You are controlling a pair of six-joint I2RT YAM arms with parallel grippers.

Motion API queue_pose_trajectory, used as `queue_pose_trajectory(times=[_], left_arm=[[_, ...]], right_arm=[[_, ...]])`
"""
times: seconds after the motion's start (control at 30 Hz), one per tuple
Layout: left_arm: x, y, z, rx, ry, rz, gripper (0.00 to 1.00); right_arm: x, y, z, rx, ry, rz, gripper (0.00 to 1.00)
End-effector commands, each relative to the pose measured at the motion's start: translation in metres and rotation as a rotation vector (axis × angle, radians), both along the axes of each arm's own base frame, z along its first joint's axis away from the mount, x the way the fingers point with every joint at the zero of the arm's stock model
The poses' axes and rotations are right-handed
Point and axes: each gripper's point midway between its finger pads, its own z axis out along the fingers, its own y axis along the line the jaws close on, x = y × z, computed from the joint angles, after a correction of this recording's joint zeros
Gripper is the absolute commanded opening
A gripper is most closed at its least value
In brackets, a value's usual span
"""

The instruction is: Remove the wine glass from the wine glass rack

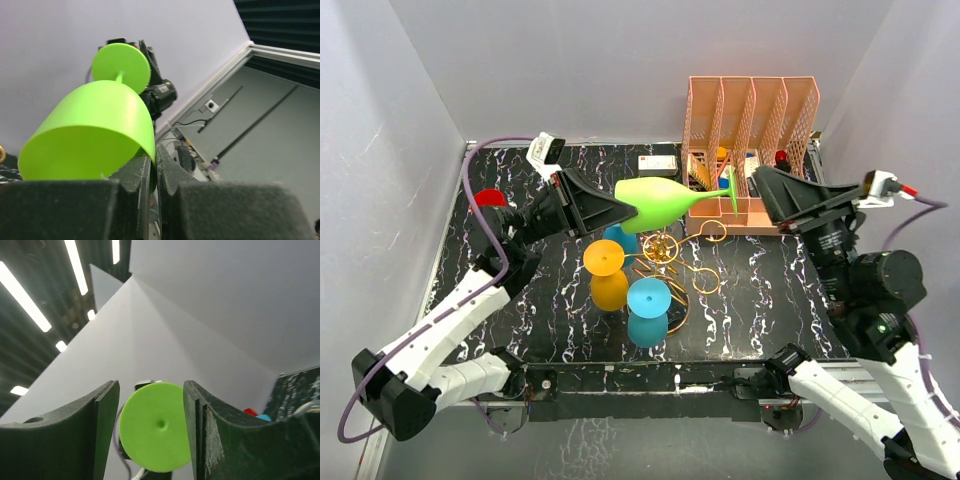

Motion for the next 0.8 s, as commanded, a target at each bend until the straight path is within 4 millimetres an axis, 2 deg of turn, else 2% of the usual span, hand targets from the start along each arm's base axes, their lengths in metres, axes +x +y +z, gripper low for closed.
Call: queue_pose_trajectory(times=[0.0,0.13,0.3,0.4,0.5,0.6,0.67,0.77], left_arm=[[0.002,0.010,0.019,0.089,-0.077,0.166,0.00],[0.012,0.023,0.015,0.225,-0.056,0.325,0.00],[0.027,0.056,0.009,0.370,0.006,0.563,0.00],[0.037,0.084,-0.003,0.487,0.059,0.721,0.00],[0.046,0.117,-0.031,0.657,0.148,0.876,0.00],[0.054,0.166,-0.051,0.814,0.245,1.095,0.00],[0.052,0.192,-0.058,0.874,0.302,1.202,0.00],[0.048,0.215,-0.070,0.952,0.334,1.285,0.00]], right_arm=[[0.010,-0.043,-0.022,-0.261,0.057,-0.301,0.58],[0.007,-0.068,-0.039,-0.394,0.079,-0.433,0.60],[-0.003,-0.096,-0.054,-0.493,0.098,-0.544,0.61],[-0.005,-0.103,-0.064,-0.540,0.107,-0.573,0.61],[-0.003,-0.102,-0.077,-0.600,0.120,-0.572,0.61],[0.002,-0.099,-0.094,-0.667,0.142,-0.564,0.61],[0.005,-0.096,-0.103,-0.715,0.140,-0.561,0.61],[0.008,-0.100,-0.110,-0.764,0.151,-0.588,0.61]])
